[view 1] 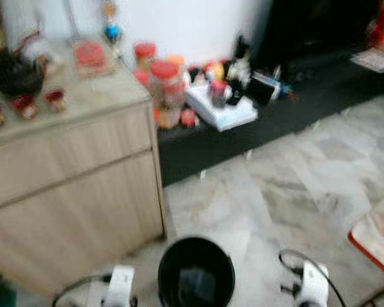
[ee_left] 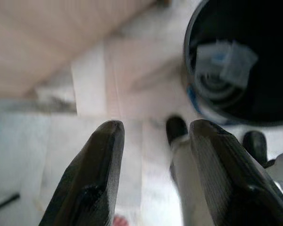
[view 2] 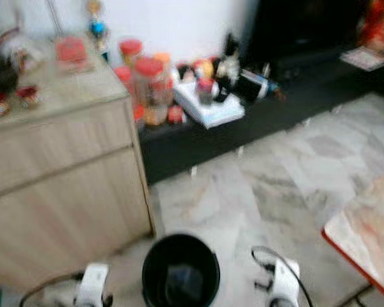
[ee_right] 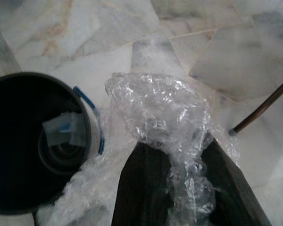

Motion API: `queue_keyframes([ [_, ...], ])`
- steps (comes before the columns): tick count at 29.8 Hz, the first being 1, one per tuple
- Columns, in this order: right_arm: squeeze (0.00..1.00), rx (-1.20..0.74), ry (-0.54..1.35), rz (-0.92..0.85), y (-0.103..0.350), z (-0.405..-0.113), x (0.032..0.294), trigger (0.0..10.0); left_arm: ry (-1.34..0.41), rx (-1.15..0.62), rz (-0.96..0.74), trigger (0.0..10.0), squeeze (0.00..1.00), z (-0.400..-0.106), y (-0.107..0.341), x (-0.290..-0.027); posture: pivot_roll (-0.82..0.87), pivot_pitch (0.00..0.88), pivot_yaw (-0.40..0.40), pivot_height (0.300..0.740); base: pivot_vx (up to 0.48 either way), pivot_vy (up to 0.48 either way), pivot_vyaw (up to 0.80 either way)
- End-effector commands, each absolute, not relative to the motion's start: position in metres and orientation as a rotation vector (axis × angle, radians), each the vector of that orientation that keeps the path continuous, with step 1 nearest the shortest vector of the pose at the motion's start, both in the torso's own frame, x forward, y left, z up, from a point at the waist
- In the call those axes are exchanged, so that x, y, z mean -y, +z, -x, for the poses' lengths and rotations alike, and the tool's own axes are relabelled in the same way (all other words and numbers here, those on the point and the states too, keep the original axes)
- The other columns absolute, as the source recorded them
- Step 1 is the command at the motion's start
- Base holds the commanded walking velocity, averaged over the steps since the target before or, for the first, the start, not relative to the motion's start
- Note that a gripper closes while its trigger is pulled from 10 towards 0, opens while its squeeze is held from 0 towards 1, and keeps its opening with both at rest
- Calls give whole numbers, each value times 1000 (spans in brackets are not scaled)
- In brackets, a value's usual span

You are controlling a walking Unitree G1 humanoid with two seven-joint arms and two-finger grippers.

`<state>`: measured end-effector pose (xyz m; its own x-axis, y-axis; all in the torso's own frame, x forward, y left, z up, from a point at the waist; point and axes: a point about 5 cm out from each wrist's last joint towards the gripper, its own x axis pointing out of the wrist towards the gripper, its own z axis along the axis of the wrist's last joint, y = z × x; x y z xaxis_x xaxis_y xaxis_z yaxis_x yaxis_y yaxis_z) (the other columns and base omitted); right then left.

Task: Picking trash to rubbish bin

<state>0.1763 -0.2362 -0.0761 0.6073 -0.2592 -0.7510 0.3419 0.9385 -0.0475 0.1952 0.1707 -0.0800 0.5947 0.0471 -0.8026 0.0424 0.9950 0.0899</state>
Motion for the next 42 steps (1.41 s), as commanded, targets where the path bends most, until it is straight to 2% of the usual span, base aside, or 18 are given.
queue_keyframes([
  [1,0,-859,-362,-84,-76,-171,245,10000,-8,-930,-77,10000,0,-195,-81,-161,-85,48,-33,740,0,0,0],
  [14,0,-835,-338,-67,-70,-179,253,10000,-16,-926,-68,10000,0,-196,-80,-159,-83,56,-43,740,0,0,0],
  [21,0,-737,-265,-22,-50,-210,259,10000,-5,-913,-66,10000,0,-197,-79,-160,-86,61,-49,740,0,0,0],
  [23,0,-703,-183,-16,-38,-233,252,10000,-8,-877,-64,10000,0,-206,-74,-160,-85,60,-54,740,0,0,0],
  [27,0,-644,-72,11,-25,-257,234,10000,-20,-838,-52,10000,0,-217,-68,-156,-78,60,-62,740,0,0,0],
  [29,0,-598,10,10,-13,-279,213,10000,-52,-799,-27,10000,0,-227,-62,-149,-73,58,-68,740,0,0,0],
  [32,0,-585,73,12,-7,-289,196,10000,-77,-775,-18,10000,0,-233,-58,-144,-71,57,-71,740,0,0,0],
  [34,0,-584,158,51,-4,-296,175,10000,-110,-749,-16,10000,0,-238,-54,-138,-64,58,-78,740,0,0,0],
  [35,0,-567,246,84,0,-302,155,10000,-143,-728,-19,10000,0,-242,-51,-133,-55,61,-83,740,0,0,0],
  [36,0,-567,246,84,0,-302,155,10000,-143,-728,-19,10000,0,-242,-51,-133,-55,61,-83,740,0,0,0],
  [37,0,-559,287,86,4,-306,141,10000,-164,-715,-19,10000,0,-245,-48,-129,-49,62,-89,740,0,0,0],
  [39,0,-558,295,86,5,-307,138,10000,-168,-712,-18,10000,0,-246,-48,-128,-46,64,-91,740,0,0,0],
  [41,0,-529,389,94,13,-313,109,10000,-174,-705,-3,10000,0,-246,-47,-128,-38,68,-101,740,0,0,0],
  [42,0,-526,400,95,13,-313,106,10000,-176,-704,-1,10000,0,-246,-47,-128,-37,69,-102,740,0,0,0],
])
